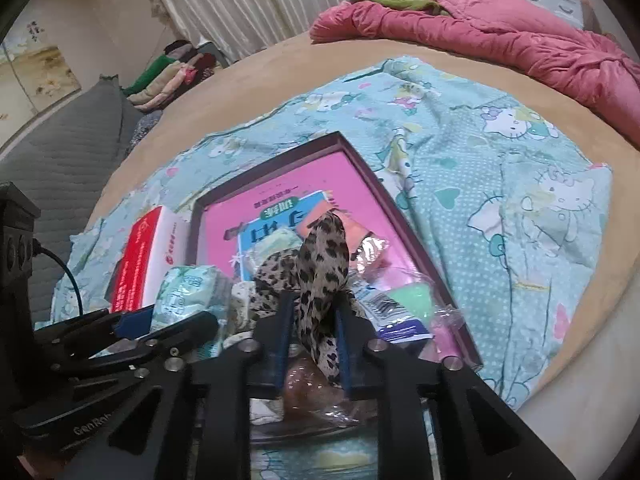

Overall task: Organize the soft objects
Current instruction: 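Lower the tissue pack into the tray and open left while right releases the leopard scrunchie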

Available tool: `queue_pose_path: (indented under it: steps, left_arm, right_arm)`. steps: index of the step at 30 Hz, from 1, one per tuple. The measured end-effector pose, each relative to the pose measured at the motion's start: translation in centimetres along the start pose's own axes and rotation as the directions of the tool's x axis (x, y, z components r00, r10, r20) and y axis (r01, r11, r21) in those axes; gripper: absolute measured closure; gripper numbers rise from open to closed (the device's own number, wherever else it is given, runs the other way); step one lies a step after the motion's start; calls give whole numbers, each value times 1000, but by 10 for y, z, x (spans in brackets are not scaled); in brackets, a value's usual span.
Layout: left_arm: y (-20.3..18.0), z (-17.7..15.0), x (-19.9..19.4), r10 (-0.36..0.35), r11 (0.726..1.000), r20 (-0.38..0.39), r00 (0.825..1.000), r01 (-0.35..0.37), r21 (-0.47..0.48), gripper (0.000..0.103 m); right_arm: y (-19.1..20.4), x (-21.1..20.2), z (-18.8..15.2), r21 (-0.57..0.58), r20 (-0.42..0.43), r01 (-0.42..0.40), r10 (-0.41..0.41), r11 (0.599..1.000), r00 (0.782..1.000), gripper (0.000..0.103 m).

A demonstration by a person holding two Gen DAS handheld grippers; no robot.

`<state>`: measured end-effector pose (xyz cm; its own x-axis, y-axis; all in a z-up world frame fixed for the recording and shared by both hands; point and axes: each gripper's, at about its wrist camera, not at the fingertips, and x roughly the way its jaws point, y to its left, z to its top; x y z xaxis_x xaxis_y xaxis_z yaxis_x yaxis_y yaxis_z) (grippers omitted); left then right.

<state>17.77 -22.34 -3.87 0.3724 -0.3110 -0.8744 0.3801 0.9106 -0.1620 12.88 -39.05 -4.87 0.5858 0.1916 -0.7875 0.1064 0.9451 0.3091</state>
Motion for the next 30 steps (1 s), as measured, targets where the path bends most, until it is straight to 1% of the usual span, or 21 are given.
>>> queue_pose_path:
  steps: [1, 3, 5, 8, 11, 13, 18, 21, 25, 27, 29, 30]
  left_arm:
    - [0, 0, 0, -2, 1000, 1, 1000, 2, 0, 62]
    - [-1, 0, 1, -4, 1000, 0, 1000, 4, -1, 61]
    - [-1, 0, 2, -11, 1000, -3, 1000, 11, -3, 61]
    - [0, 1, 3, -18, 1000, -5, 1000, 18, -13, 60]
    - [1, 1, 2, -24, 1000, -5, 1000, 24, -18, 59]
    - [1, 1, 2, -27, 999, -6, 1000, 26, -22, 57]
    - [0, 1, -1, -26, 999, -9, 1000, 26, -18, 57]
    - [-1, 0, -5, -33, 999, 2, 999, 33, -14, 55]
    - [-3, -1, -8, -21, 1000, 10, 1000, 21, -8, 48]
    - [-2, -1, -10, -20, 1000, 13, 1000, 20, -11, 48]
    - [-1, -1, -13, -19, 1000, 15, 1000, 20, -17, 47]
    - [0, -2, -14, -19, 1000, 17, 1000, 19, -18, 45]
  right_arm:
    - [-1, -1, 0, 0, 5, 9, -9, 1000, 1000, 64]
    - [-3, -4, 1, -7, 13, 35, -35, 999, 999, 60]
    - [-3, -9, 1, -17, 22, 57, -56, 998, 998, 52]
    - [-8, -17, 1, -13, 35, 81, -81, 997, 996, 45]
    - [-11, -24, 1, -4, 45, 96, -96, 995, 994, 43]
    - [-13, -28, 0, 0, 51, 101, -101, 995, 994, 42]
    - [-11, -41, 0, 1, 84, 121, -120, 993, 989, 40]
    - [-9, -47, 1, 8, 101, 128, -128, 992, 987, 36]
    - [-9, -57, 2, 40, 119, 105, -109, 994, 987, 32]
    - [-8, -61, 3, 53, 130, 95, -102, 994, 986, 29]
    - [-6, -66, 4, 64, 143, 97, -105, 993, 984, 29]
    - [-5, -68, 4, 67, 146, 94, -103, 993, 984, 29]
